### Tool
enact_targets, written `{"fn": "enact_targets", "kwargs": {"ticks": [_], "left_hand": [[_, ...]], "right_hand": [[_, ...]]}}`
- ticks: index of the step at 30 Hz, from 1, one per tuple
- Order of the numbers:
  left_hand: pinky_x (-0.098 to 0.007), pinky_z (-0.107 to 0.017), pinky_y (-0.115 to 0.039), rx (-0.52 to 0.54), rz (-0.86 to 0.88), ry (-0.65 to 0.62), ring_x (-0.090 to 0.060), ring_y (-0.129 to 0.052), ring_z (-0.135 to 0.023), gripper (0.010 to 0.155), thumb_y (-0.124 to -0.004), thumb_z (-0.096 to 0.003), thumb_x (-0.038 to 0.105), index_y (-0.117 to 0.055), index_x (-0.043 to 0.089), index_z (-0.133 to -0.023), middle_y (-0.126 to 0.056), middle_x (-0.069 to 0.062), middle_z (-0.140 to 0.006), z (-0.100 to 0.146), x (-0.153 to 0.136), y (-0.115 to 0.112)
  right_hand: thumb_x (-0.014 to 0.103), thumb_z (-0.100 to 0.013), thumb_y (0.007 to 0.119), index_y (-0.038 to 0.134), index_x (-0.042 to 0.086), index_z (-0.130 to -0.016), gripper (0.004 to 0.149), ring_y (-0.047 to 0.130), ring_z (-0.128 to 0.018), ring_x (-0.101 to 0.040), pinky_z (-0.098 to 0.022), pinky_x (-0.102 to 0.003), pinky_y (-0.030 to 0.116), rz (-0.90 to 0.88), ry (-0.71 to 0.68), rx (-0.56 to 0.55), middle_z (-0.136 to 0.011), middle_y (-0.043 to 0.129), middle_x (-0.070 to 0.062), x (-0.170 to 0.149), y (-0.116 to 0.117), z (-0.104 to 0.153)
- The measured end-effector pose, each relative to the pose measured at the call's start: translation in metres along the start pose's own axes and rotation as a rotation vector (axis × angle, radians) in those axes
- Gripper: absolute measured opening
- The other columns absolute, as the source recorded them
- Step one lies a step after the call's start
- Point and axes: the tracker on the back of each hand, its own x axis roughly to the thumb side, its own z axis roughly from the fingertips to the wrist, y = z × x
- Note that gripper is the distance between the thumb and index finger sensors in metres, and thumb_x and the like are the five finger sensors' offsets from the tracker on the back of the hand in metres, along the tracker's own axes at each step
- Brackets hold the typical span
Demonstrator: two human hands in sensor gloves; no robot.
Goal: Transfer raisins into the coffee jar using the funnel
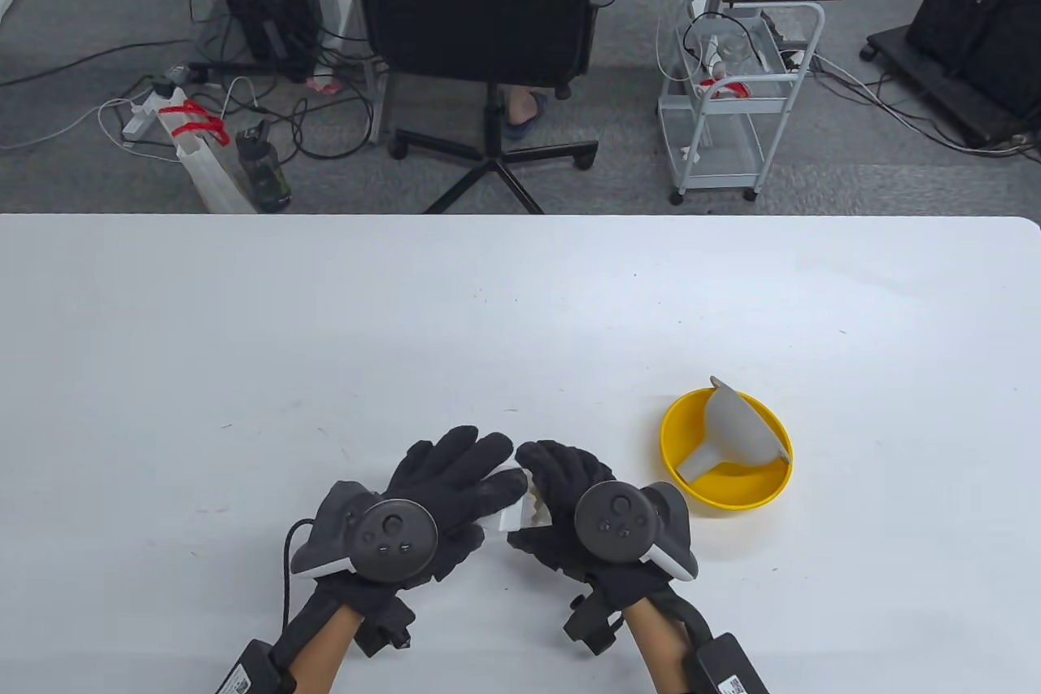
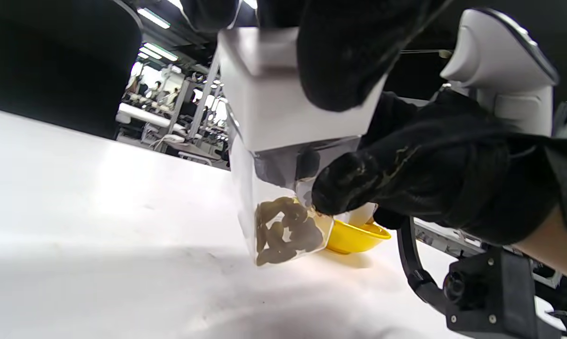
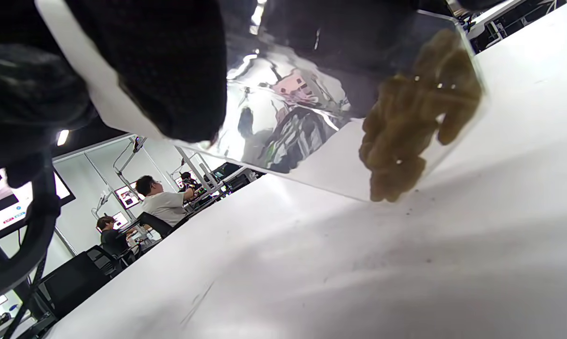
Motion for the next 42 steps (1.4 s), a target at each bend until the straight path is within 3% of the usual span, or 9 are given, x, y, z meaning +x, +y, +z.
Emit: {"fn": "enact_targets", "kwargs": {"ticks": [3,7,9,12,21,29,33,36,42], "left_hand": [[-0.07,-0.078,-0.037,0.007,0.086,-0.001,-0.047,-0.039,-0.12,0.072,-0.084,-0.0568,0.044,-0.047,0.039,-0.119,-0.036,-0.012,-0.135,0.001,0.001,-0.002],[-0.067,-0.074,-0.051,0.074,0.138,0.163,-0.056,-0.054,-0.11,0.088,-0.064,-0.0607,0.064,-0.021,0.02,-0.124,-0.036,-0.035,-0.127,-0.002,0.003,-0.009],[-0.065,-0.072,-0.056,0.018,0.087,0.222,-0.053,-0.062,-0.108,0.09,-0.062,-0.0606,0.066,-0.021,0.016,-0.123,-0.044,-0.033,-0.126,-0.003,0.005,-0.012],[-0.062,-0.07,-0.063,0.01,0.062,0.189,-0.05,-0.074,-0.102,0.085,-0.069,-0.0613,0.06,-0.029,0.017,-0.123,-0.053,-0.035,-0.122,-0.005,0.006,-0.011],[-0.069,-0.077,-0.045,-0.037,-0.023,0.06,-0.044,-0.055,-0.117,0.082,-0.085,-0.0566,0.037,-0.036,0.032,-0.122,-0.038,-0.014,-0.134,-0.004,0.006,-0.009],[-0.057,-0.084,-0.034,-0.027,-0.189,-0.028,-0.031,-0.047,-0.122,0.086,-0.089,-0.0525,0.024,-0.036,0.041,-0.118,-0.037,0.001,-0.134,-0.004,0.017,-0.01],[-0.061,-0.083,-0.037,0.036,-0.177,-0.03,-0.034,-0.047,-0.122,0.093,-0.088,-0.0539,0.036,-0.022,0.037,-0.12,-0.037,-0.004,-0.134,-0.003,0.015,-0.01],[-0.066,-0.08,-0.039,0.019,-0.109,0.009,-0.043,-0.045,-0.12,0.1,-0.084,-0.0547,0.05,-0.012,0.029,-0.121,-0.029,-0.017,-0.133,-0.001,0.007,-0.008],[-0.068,-0.079,-0.041,0.035,0.011,0.032,-0.045,-0.048,-0.119,0.101,-0.082,-0.0532,0.057,-0.014,0.028,-0.122,-0.032,-0.018,-0.133,0.005,-0.01,0.001]], "right_hand": [[0.039,-0.05,0.094,0.033,0.019,-0.111,0.089,0.052,-0.098,-0.056,-0.064,-0.082,0.047,-0.014,-0.001,-0.022,-0.112,0.046,-0.026,0.0,-0.002,0.001],[0.04,-0.05,0.093,0.032,0.019,-0.111,0.089,0.053,-0.098,-0.056,-0.064,-0.082,0.048,-0.003,-0.006,-0.031,-0.112,0.046,-0.026,0.001,-0.003,0.003],[0.039,-0.05,0.094,0.033,0.019,-0.111,0.089,0.052,-0.098,-0.057,-0.064,-0.082,0.047,-0.025,-0.013,-0.04,-0.112,0.046,-0.026,0.003,-0.004,0.003],[0.039,-0.049,0.094,0.033,0.019,-0.111,0.089,0.053,-0.098,-0.056,-0.064,-0.081,0.048,0.045,-0.013,-0.023,-0.112,0.048,-0.027,0.004,-0.003,0.003],[0.038,-0.049,0.094,0.034,0.019,-0.111,0.089,0.054,-0.099,-0.057,-0.064,-0.081,0.048,0.058,-0.021,0.009,-0.112,0.049,-0.028,0.006,0.0,0.0],[0.038,-0.048,0.094,0.035,0.019,-0.111,0.088,0.054,-0.098,-0.057,-0.064,-0.082,0.048,0.023,-0.032,0.031,-0.112,0.049,-0.026,0.005,-0.002,0.001],[0.039,-0.049,0.094,0.035,0.019,-0.111,0.089,0.054,-0.098,-0.057,-0.064,-0.082,0.047,-0.046,-0.035,0.046,-0.113,0.049,-0.026,0.002,-0.003,0.001],[0.039,-0.049,0.094,0.034,0.019,-0.111,0.089,0.054,-0.098,-0.057,-0.064,-0.082,0.048,-0.074,-0.03,0.042,-0.113,0.049,-0.026,0.0,-0.005,0.001],[0.039,-0.049,0.094,0.034,0.019,-0.111,0.089,0.054,-0.098,-0.057,-0.064,-0.082,0.047,-0.087,-0.017,0.025,-0.113,0.049,-0.026,-0.003,-0.009,0.002]]}}
